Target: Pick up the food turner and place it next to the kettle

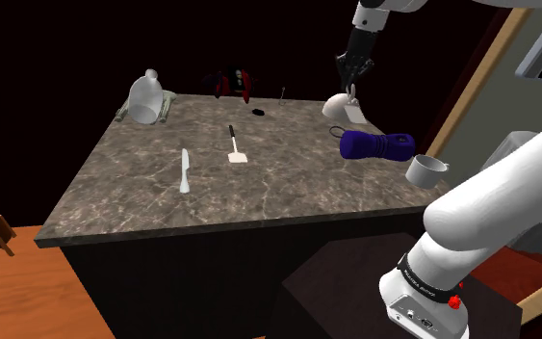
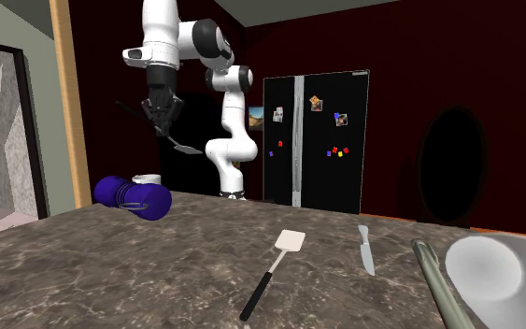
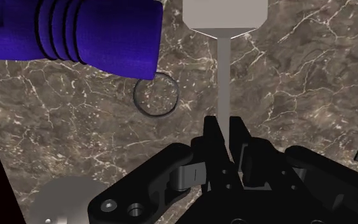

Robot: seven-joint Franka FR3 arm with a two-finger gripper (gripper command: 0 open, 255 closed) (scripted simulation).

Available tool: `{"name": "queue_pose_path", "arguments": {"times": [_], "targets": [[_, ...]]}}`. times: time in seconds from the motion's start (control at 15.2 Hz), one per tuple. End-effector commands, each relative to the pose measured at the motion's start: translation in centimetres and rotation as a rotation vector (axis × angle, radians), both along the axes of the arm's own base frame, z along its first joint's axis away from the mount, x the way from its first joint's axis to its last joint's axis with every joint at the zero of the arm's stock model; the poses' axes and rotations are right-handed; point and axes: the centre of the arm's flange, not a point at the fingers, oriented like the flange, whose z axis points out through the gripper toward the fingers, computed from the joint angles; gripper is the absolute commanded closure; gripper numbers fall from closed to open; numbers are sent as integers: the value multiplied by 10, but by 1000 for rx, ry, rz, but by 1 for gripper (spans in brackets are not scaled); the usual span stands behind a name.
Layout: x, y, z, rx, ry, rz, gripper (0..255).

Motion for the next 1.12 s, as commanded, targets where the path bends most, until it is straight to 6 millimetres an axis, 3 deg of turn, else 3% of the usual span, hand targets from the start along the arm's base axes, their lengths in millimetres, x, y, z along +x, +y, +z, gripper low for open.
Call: {"name": "queue_pose_path", "arguments": {"times": [0.0, 1.06], "targets": [[6, -28, 0, -1, 0, 1, 255], [35, -238, 1, -1, 0, 1, 255]]}}
